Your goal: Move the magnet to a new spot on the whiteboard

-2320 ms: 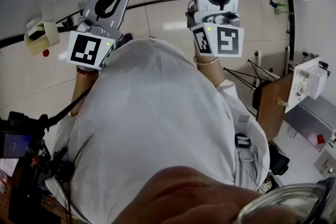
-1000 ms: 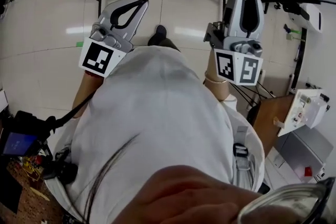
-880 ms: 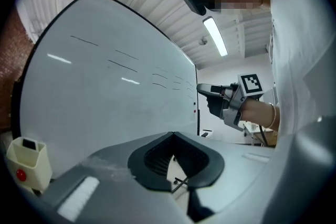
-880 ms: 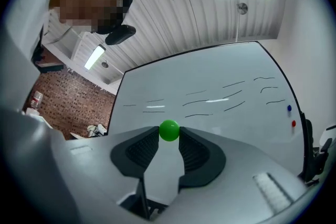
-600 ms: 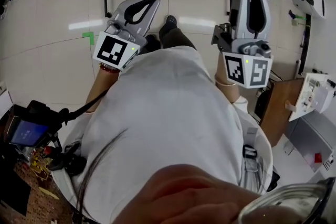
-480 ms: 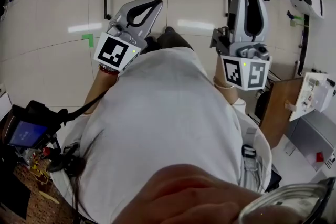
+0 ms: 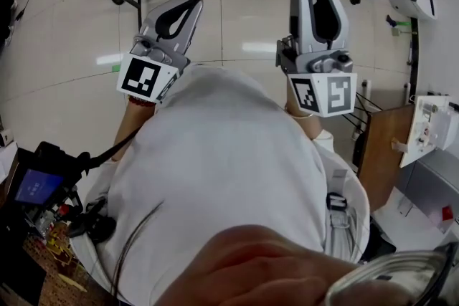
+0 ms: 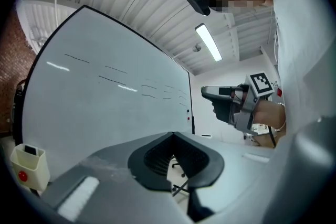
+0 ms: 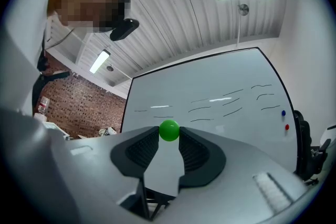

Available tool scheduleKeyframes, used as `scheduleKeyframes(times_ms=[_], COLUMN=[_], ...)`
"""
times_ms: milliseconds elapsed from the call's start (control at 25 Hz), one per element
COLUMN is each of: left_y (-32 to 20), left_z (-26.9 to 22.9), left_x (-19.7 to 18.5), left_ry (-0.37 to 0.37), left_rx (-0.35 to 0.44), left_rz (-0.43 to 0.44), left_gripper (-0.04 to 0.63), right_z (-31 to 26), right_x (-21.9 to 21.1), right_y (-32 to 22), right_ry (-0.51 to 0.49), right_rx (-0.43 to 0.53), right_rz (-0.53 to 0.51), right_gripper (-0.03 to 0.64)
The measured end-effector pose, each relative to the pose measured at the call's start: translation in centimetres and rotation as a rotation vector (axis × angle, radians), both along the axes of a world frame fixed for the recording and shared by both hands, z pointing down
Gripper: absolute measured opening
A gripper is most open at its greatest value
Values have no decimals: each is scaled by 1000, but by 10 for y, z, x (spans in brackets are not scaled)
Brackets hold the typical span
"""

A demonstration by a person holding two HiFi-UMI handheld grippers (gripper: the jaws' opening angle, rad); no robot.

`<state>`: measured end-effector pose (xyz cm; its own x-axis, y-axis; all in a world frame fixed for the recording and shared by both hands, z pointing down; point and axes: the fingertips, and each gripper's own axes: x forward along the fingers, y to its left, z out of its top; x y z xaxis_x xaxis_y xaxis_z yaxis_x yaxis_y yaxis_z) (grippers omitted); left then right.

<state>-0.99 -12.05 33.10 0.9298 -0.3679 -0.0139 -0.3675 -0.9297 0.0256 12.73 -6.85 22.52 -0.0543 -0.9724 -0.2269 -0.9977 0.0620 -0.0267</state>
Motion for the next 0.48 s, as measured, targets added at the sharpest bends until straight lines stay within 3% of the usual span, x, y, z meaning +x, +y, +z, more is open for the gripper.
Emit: scheduleKeyframes(times_ms=[240, 480], left_y=[-3, -28], left_z=[24, 47], left_x=[10, -13], left_ry=[-50, -90], left_rx=[-165, -274], left_rz=[13, -95], left_gripper=[6, 6], right_z=[14, 22], right_x=[2, 1], right_y=[-4, 2], right_ry=[-42, -48], right_rx=[-42, -60], right_rz=[-16, -1], right_gripper=[123, 124])
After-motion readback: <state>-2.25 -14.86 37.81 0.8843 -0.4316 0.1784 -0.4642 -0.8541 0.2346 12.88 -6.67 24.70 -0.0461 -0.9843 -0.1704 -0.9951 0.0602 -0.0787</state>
